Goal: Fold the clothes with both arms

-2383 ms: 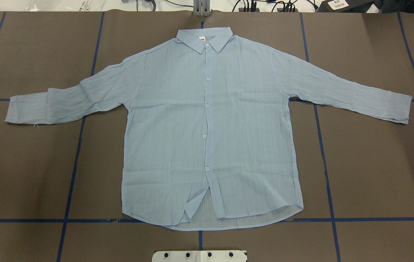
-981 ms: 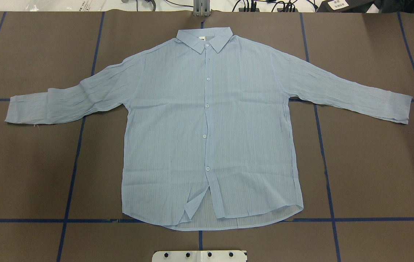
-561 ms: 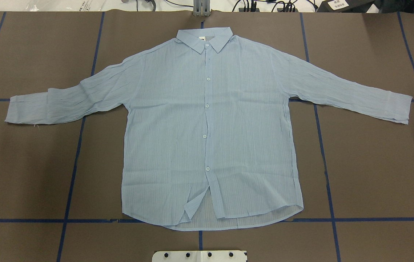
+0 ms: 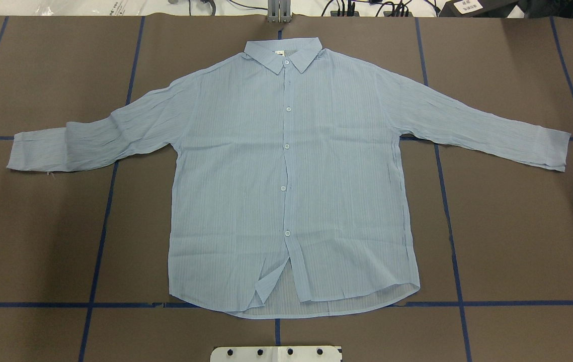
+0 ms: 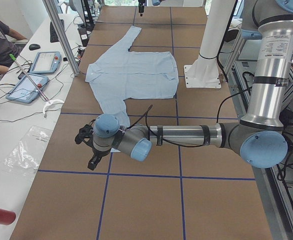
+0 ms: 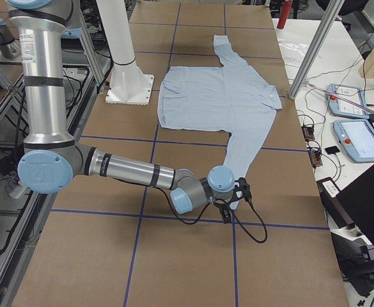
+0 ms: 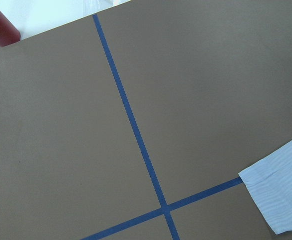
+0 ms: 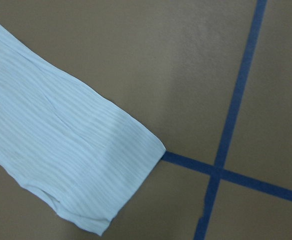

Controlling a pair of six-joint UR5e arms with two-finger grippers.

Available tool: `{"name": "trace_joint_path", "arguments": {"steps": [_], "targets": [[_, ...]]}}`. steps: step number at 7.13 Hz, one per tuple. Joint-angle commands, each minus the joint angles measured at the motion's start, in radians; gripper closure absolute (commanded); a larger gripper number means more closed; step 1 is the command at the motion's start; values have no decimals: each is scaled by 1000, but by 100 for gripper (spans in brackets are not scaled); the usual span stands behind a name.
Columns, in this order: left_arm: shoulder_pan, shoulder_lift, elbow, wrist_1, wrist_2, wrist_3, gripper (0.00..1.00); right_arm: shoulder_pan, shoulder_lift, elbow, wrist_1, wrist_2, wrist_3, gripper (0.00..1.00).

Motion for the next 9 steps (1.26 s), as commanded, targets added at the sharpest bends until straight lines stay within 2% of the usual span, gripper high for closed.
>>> {"name": "trace_joint_path", "arguments": {"steps": [1, 4, 9], "targets": [[1, -1, -3, -7, 1, 2, 0, -64, 82, -42, 2, -13, -5, 0], [1, -2, -3, -9, -4, 5, 0, -77, 153, -147, 2, -24, -21, 0], [1, -5, -4, -7, -4, 2, 0, -103, 196, -246, -1, -81, -134, 2]]}}
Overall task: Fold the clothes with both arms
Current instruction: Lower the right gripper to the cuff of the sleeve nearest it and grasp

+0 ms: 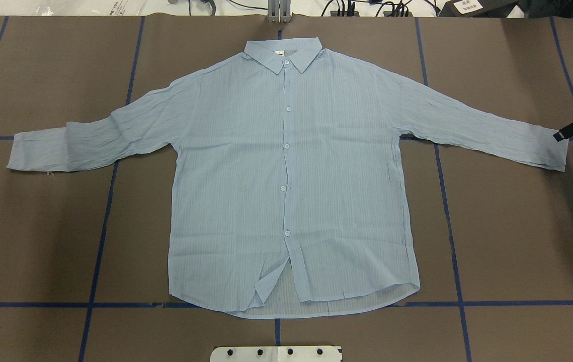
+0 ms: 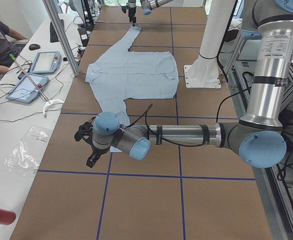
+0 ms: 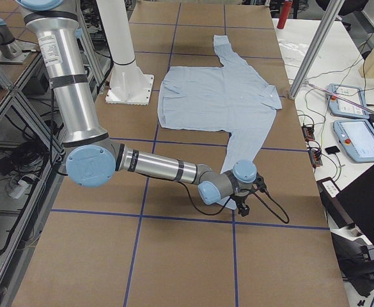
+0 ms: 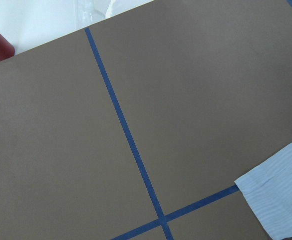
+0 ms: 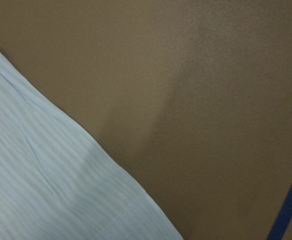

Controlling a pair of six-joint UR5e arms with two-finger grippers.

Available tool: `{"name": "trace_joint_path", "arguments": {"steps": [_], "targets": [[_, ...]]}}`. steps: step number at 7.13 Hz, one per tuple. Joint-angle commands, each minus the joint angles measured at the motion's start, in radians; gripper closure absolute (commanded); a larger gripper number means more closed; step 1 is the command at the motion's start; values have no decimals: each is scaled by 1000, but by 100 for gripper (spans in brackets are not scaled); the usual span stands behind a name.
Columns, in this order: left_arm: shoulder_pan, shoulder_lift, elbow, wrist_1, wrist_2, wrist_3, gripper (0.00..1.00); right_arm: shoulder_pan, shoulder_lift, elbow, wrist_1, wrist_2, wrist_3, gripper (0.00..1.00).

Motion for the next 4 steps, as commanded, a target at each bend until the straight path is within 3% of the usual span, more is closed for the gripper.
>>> {"name": "trace_joint_path", "arguments": {"steps": [1, 2, 4], "targets": [[0, -2, 0, 0, -1, 0, 0, -11, 13, -21, -4, -11, -17, 4], [0, -2, 0, 0, -1, 0, 0, -12, 14, -29, -4, -11, -17, 15], [0, -3, 0, 0, -1, -2, 0, -12, 14, -35, -7, -9, -15, 25]]}}
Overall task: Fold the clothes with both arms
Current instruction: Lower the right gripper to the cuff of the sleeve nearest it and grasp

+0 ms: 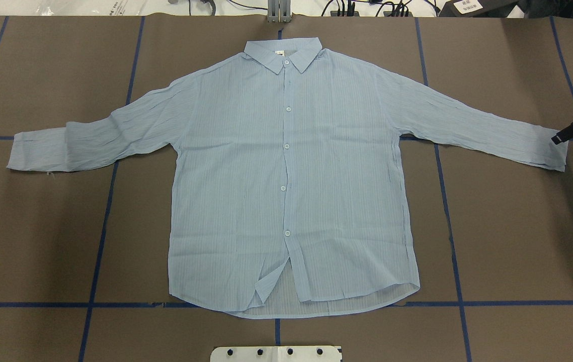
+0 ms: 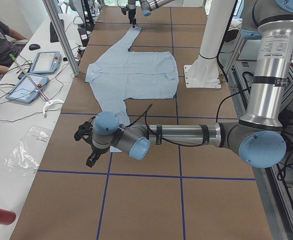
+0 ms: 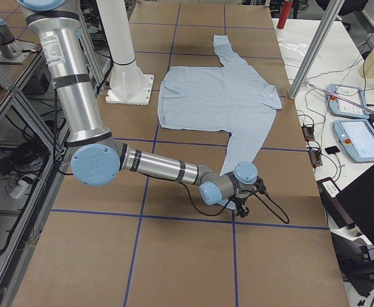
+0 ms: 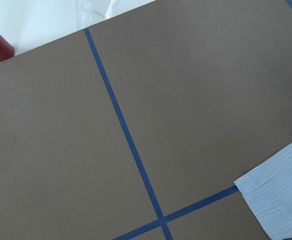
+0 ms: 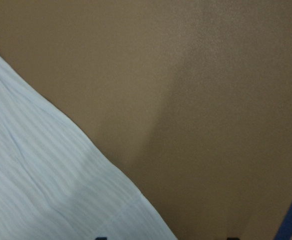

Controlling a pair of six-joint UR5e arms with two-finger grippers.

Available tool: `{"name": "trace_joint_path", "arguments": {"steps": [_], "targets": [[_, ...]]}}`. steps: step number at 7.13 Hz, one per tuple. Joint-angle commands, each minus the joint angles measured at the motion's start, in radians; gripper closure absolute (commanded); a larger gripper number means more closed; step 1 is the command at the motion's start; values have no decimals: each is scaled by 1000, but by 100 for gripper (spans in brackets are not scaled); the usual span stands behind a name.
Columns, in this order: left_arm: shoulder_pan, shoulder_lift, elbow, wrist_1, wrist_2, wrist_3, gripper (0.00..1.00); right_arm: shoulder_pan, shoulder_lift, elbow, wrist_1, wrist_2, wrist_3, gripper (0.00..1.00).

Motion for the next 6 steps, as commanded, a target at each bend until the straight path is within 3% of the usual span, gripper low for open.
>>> {"name": "trace_joint_path", "arguments": {"steps": [1, 6], "targets": [[0, -2, 0, 0, 0, -1, 0, -1, 2, -4, -2, 2, 0, 37], [0, -5, 4, 1, 3, -35, 0, -1, 16, 1, -4, 5, -3, 83]]}}
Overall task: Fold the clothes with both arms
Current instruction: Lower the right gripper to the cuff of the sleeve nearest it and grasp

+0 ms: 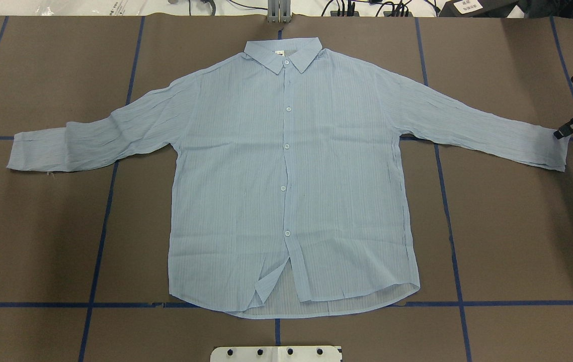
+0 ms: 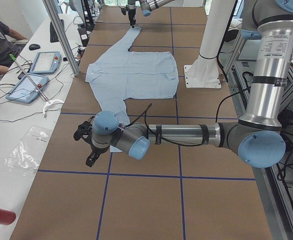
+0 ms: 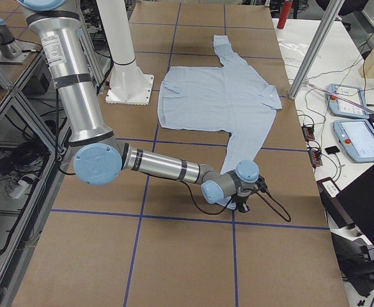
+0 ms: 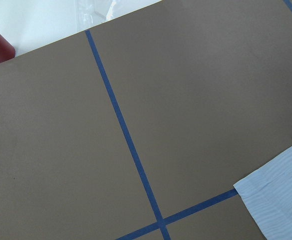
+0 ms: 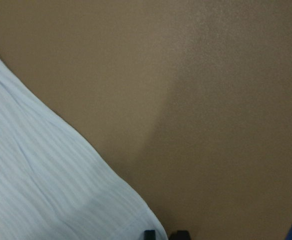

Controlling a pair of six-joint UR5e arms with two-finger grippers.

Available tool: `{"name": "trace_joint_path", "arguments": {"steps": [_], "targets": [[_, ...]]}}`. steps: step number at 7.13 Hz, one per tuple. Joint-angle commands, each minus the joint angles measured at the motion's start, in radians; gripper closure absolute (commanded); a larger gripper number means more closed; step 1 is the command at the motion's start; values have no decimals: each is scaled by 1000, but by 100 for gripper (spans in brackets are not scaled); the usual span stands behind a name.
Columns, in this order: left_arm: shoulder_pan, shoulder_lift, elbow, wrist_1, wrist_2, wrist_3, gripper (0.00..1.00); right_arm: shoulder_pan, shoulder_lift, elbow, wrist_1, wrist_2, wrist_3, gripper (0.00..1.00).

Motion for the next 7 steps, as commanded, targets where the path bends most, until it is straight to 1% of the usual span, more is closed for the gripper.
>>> {"name": "trace_joint_path", "arguments": {"steps": [1, 2, 3, 4, 5, 6, 7], "targets": [[-1, 0, 2, 0, 0, -3, 0, 0, 2, 3, 0, 2, -5, 88], [1, 0, 2, 0, 0, -3, 0, 0, 2, 6, 0, 2, -5, 98], [1, 0, 0, 0, 0, -3, 0, 0, 2, 29, -9, 2, 5, 100], [1, 0, -3, 0, -1, -16, 0, 2, 4, 73, -38, 12, 12, 100], [-1, 0, -3, 0, -1, -22, 0, 6, 2, 186, -137, 15, 24, 100], [-1, 0, -2, 2, 0, -22, 0, 6, 2, 284, -197, 9, 124, 100], [-1, 0, 3, 2, 0, -22, 0, -20, 1, 370, -201, 9, 280, 100]]}}
